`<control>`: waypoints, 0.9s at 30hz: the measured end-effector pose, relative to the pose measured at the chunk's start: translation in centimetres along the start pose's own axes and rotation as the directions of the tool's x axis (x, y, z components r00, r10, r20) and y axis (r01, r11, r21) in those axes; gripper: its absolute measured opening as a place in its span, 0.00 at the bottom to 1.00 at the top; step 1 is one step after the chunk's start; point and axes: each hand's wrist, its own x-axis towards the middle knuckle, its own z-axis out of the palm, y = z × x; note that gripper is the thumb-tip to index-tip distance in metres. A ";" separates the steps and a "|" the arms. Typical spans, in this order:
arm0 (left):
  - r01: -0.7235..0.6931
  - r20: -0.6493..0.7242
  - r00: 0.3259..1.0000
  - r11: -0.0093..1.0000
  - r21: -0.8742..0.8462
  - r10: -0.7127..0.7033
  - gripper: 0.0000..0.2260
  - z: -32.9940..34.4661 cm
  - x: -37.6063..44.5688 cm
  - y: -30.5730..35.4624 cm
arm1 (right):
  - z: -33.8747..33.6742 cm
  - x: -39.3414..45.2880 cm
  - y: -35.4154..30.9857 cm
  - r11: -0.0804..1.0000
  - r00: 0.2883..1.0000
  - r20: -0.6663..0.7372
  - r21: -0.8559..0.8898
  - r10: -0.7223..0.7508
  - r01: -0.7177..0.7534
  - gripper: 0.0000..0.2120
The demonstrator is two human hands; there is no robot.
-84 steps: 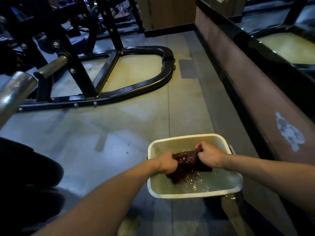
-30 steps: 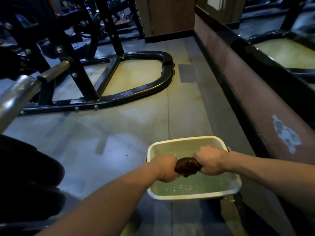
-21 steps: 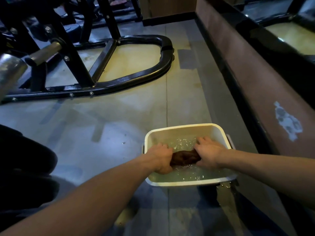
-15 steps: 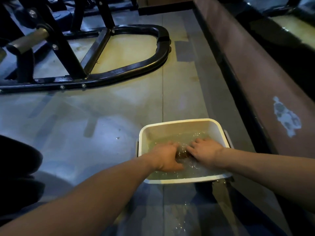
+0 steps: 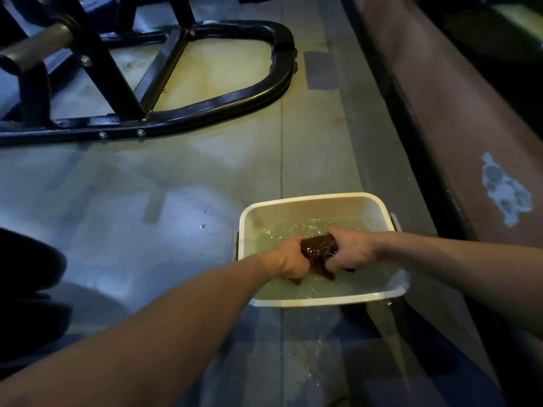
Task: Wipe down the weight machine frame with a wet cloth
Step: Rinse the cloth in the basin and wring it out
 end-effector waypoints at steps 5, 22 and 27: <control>-0.061 0.088 0.995 0.996 0.070 0.055 0.27 -1.0 -1.4 -0.4 | 0.8 -1.5 -1.0 0.881 0.977 -0.134 -0.465 -0.165 0.085 0.24; -0.170 -0.213 0.944 0.923 0.345 0.253 0.23 -4.2 -5.2 -0.3 | 0.2 -2.2 -3.4 0.837 0.827 -0.309 -0.454 -0.470 0.305 0.14; -0.033 -0.096 0.994 0.970 0.239 0.058 0.13 -4.2 -5.3 1.9 | 0.9 -3.0 -3.8 0.805 0.835 -0.293 -0.532 -0.466 0.263 0.24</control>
